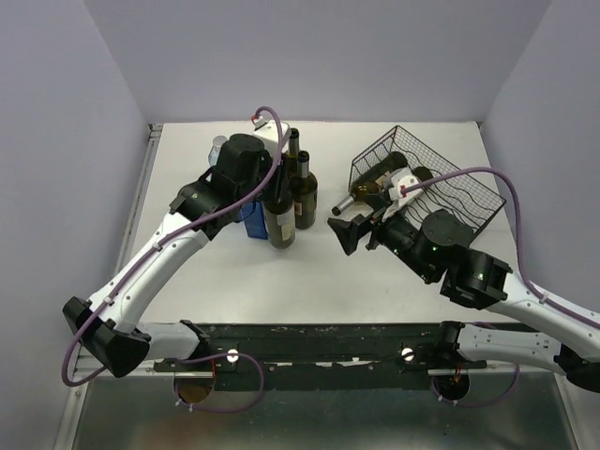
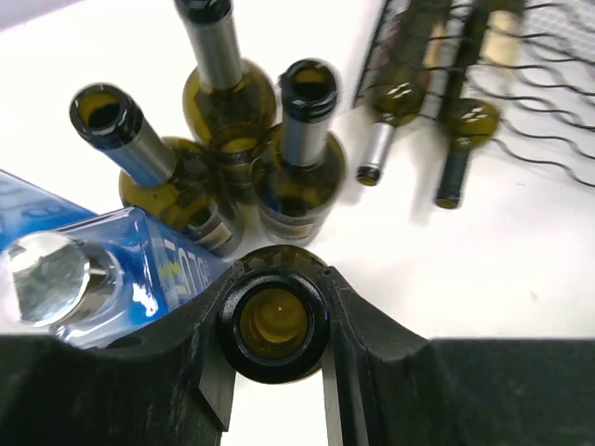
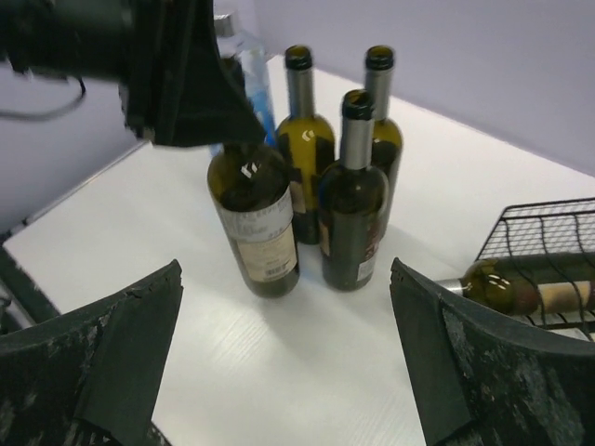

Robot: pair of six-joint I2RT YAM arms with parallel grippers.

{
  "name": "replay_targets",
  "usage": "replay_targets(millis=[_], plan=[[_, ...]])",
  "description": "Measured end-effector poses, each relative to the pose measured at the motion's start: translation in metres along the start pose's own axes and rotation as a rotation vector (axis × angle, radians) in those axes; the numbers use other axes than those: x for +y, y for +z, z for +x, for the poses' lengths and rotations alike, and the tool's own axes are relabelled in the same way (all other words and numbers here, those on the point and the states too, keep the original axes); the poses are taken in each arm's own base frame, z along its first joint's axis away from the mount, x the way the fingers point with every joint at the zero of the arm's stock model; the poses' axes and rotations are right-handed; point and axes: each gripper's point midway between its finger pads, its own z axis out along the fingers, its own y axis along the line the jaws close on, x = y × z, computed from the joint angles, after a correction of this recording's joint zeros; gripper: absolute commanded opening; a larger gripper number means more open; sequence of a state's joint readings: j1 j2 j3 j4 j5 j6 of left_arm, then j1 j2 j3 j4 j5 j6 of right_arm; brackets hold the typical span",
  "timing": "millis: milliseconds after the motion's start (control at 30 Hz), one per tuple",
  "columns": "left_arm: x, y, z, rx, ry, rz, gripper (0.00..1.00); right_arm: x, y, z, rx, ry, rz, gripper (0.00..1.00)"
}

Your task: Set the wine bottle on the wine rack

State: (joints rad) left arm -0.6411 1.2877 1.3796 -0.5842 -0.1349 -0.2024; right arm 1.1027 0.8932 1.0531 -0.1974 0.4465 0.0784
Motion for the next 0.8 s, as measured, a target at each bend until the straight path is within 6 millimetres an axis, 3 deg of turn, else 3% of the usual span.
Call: replay_targets(millis=[67, 200, 367, 600, 800], plan=[[-0.007, -0.017, -0.014, -0.022, 0.013, 0.048, 0.0, 0.012, 0.002, 0.012, 0.015, -0.026, -0.067, 1.0], [-0.026, -0.071, -0.05, -0.101, 0.049, 0.185, 0.0, 0.035, 0.008, 0.035, 0.041, -0.071, -0.197, 1.0], [-0.044, -0.125, -0.079, -0.165, 0.09, 0.312, 0.0, 0.059, 0.022, 0.063, 0.062, -0.101, -0.305, 1.0], [-0.068, -0.17, -0.075, -0.165, 0.129, 0.494, 0.0, 0.079, 0.038, 0.099, 0.054, -0.088, -0.38, 1.0], [-0.08, -0.182, -0.067, -0.141, 0.159, 0.588, 0.0, 0.102, 0.044, 0.106, 0.03, -0.069, -0.48, 1.0]])
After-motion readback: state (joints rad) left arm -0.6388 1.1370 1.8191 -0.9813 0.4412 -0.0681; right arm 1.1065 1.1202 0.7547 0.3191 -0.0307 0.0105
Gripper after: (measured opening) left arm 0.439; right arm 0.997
